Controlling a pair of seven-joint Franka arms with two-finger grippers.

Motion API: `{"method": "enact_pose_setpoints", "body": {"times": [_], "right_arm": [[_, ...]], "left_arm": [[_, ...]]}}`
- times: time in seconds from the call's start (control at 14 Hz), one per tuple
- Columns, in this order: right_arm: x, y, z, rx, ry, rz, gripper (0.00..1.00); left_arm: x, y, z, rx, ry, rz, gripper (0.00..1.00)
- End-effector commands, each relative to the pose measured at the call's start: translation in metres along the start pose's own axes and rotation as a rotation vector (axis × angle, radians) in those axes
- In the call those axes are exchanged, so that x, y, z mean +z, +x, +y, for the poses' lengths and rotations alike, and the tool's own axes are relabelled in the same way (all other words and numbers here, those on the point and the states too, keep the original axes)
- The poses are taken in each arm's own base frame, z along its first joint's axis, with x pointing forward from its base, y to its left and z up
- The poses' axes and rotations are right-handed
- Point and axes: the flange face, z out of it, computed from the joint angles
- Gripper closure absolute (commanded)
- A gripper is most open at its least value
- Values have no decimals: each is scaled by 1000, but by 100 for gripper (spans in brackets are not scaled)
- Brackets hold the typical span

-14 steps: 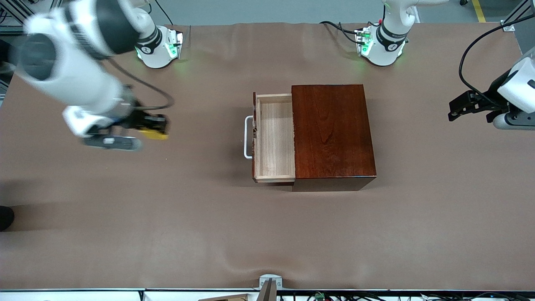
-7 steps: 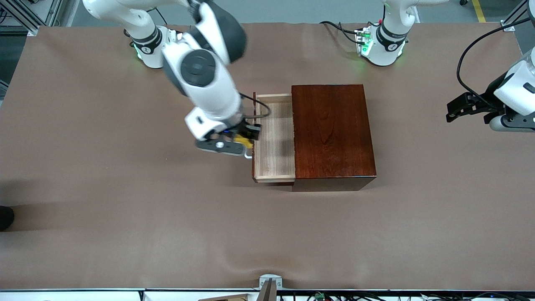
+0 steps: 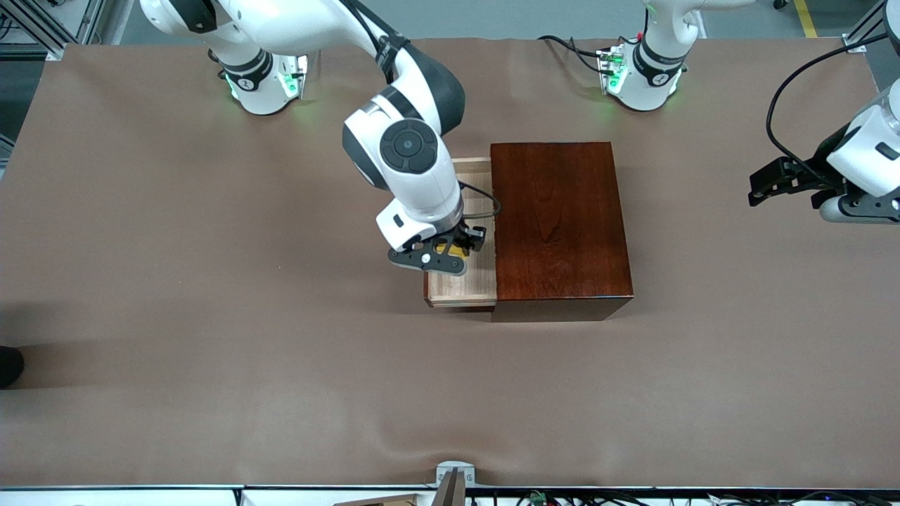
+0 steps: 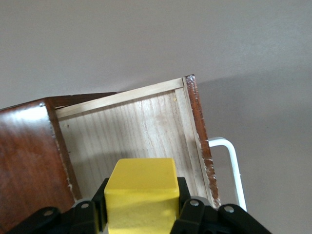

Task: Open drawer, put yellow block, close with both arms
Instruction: 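Lift the yellow cube and carry it over the open drawer, then lower the cube into the drawer and open the right gripper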

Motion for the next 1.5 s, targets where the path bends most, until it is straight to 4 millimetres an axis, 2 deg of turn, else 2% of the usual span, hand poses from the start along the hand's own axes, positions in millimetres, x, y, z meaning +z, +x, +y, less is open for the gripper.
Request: {"method": "enact_pose_setpoints", "body": {"times": [0.0, 0.14, 0.36, 0.5, 0.64, 0.72, 0.86, 1.15, 1.29, 1.43], "right_arm": [[17, -3, -13, 8, 13, 2, 79], [31, -2, -14, 7, 14, 4, 78], [48, -6, -17, 3, 5, -1, 69], [56, -5, -16, 7, 1, -3, 47], [60, -6, -17, 12, 0, -4, 4], [61, -6, -17, 13, 0, -4, 0], [58, -5, -16, 6, -1, -5, 0], [25, -7, -11, 8, -16, -36, 0], [-10, -12, -6, 16, -12, -61, 0], [-50, -11, 9, 27, -34, -73, 0]], "left_arm": [[1, -1, 0, 1, -2, 5, 0], [2, -1, -1, 2, 5, 4, 0], [7, -1, -1, 2, 7, -5, 0], [8, -1, 0, 3, 7, -10, 0], [9, -1, 0, 5, 13, -10, 0], [10, -1, 1, 7, 15, -13, 0], [12, 0, 2, 10, 19, -15, 0], [12, 1, 2, 10, 21, -18, 0], [12, 1, 2, 10, 21, -18, 0], [13, 1, 2, 10, 21, -19, 0]]}}
